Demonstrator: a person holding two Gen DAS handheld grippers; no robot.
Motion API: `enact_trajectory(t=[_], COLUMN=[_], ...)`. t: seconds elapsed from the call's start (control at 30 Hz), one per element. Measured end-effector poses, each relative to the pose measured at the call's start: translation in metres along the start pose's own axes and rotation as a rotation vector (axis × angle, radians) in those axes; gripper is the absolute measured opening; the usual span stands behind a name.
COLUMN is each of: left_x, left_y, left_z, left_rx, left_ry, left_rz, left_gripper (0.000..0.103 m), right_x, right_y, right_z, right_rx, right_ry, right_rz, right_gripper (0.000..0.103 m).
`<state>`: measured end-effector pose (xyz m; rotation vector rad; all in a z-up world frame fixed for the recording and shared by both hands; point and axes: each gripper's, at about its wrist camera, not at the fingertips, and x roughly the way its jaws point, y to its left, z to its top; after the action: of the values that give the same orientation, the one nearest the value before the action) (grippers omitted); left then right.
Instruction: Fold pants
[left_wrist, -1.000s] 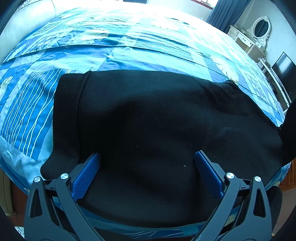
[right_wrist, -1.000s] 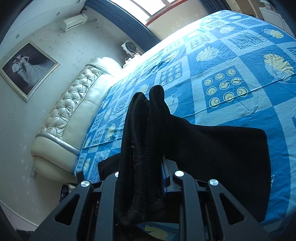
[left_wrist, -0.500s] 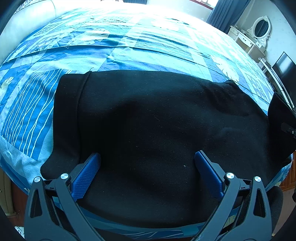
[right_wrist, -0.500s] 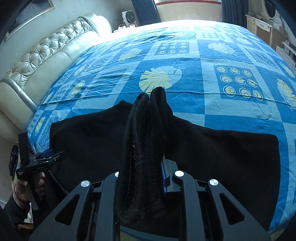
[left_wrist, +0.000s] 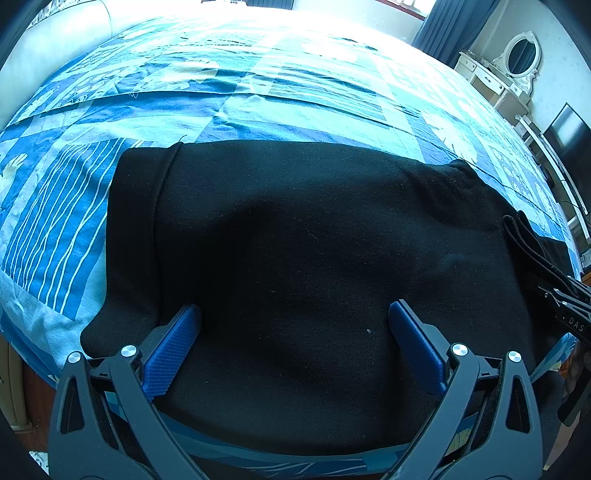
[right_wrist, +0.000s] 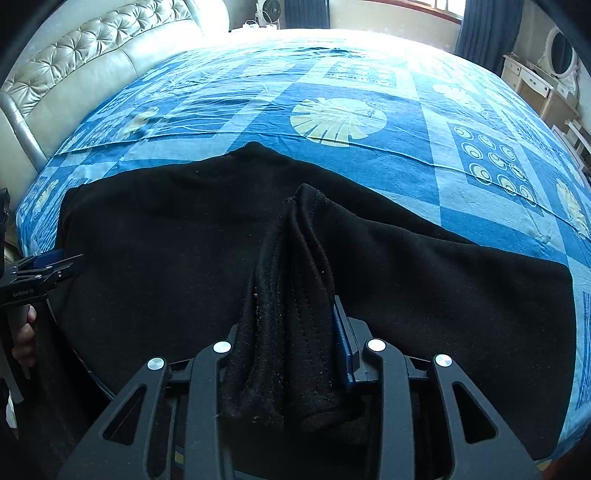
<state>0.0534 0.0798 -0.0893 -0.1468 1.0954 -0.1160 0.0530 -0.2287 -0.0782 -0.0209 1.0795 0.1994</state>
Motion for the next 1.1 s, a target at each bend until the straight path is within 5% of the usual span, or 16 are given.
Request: enact_trajectory(t=[0.2, 0.7, 1.1], left_x=[-0.001, -0.001, -0.001], left_y=[0.0, 0.0, -0.001], left_z=[0.0, 0.0, 0.001], left_rx=[0.001, 0.002, 0.006], left_ry=[-0.002, -0.003, -0.006], left_rz=[-0.001, 0.0, -0.001], left_gripper=[0.101, 0.101, 0.101], right_x=[0.001, 0.001, -0.043], right_y=[0.011, 0.023, -0.011], right_z=[-0.003, -0.008, -0.014], right_rx=[0.018, 0.077, 0.221], right_ry=[-0.003, -0.017, -0.19], right_rz=[0.059, 0.169, 0.39], right_gripper=[0.052, 0.065, 0.065])
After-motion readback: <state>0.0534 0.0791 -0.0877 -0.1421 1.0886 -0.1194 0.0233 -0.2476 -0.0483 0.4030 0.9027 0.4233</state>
